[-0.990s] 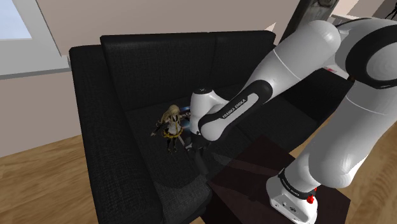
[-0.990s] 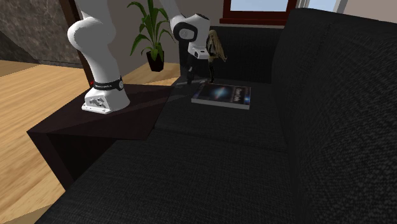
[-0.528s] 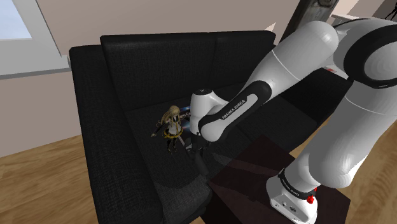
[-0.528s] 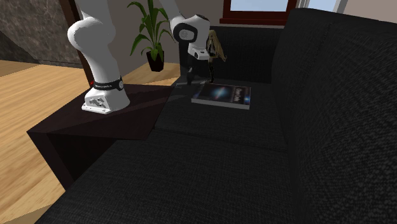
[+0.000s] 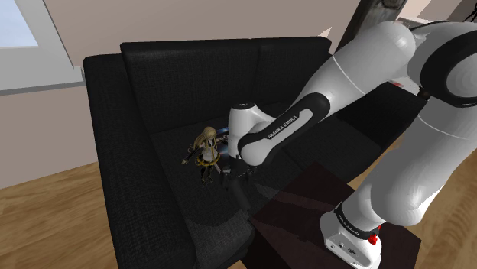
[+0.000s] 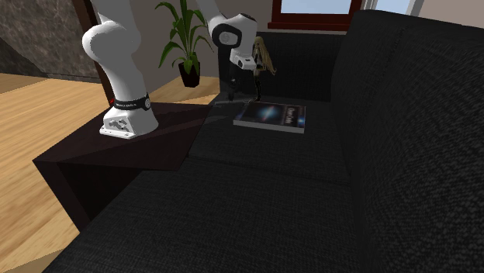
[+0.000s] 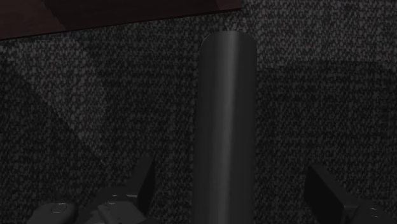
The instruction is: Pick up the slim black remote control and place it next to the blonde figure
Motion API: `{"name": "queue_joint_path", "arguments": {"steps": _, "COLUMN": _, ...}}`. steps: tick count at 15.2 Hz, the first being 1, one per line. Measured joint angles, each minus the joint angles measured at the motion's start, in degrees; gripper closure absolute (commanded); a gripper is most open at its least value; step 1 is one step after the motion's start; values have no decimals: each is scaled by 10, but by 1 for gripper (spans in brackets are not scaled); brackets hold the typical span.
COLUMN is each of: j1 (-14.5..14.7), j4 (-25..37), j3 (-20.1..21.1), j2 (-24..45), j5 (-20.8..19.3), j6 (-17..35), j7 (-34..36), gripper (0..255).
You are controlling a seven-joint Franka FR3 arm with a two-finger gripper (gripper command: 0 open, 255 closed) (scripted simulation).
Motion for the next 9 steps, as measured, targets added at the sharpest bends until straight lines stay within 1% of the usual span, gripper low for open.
{"name": "queue_joint_path", "arguments": {"steps": 2, "j1": -4, "j4": 7, "j3": 1, "j2": -32, "j5": 8, "j6": -38, "j7": -5, "gripper": 0}}
{"name": "queue_joint_path", "arguments": {"steps": 3, "j1": -6, "j4": 11, "j3": 0, "j2": -38, "j5": 8, "j6": -49, "j7": -7, "gripper": 0}}
{"name": "queue_joint_path", "arguments": {"steps": 9, "j1": -6, "j4": 12, "j3": 0, "j2": -47, "j5": 11, "j6": -58, "j7": -9, "gripper": 0}}
